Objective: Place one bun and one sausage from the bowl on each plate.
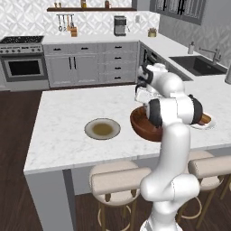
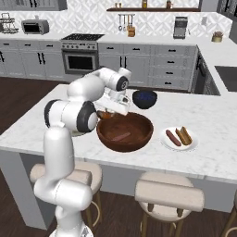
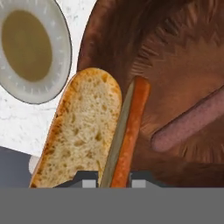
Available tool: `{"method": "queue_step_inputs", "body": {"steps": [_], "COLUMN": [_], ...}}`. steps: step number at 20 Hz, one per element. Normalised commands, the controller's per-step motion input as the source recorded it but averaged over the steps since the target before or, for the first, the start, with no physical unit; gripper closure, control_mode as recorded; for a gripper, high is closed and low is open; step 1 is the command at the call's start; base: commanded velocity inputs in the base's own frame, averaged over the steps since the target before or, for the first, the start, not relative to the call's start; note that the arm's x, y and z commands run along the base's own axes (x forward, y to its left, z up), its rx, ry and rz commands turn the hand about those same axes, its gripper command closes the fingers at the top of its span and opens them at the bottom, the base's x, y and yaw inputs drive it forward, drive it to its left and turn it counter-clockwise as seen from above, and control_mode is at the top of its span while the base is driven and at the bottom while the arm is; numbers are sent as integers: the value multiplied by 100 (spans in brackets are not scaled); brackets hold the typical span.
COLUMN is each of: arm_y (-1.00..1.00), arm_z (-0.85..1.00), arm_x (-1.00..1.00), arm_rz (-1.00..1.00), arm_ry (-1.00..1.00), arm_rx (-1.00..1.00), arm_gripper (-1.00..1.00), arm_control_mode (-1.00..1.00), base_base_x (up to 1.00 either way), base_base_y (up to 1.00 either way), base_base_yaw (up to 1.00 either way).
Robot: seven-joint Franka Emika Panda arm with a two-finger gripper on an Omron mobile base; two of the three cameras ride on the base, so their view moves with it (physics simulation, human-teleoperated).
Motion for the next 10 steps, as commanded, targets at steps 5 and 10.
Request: {"method": "queue_step_inputs", "body": {"steps": [5,10], "arm_y": [35,100], "arm_z": [100,70], "arm_x": [-46,-68], "arm_rz": [0,0], "arm_ry": [-1,-17], "arm_rx": [-3,-7], "arm_gripper": [100,100], "arm_control_mode": [-100,-100], "base_base_x": [0,0], "base_base_y": [0,0], "base_base_yaw": [0,0]}}
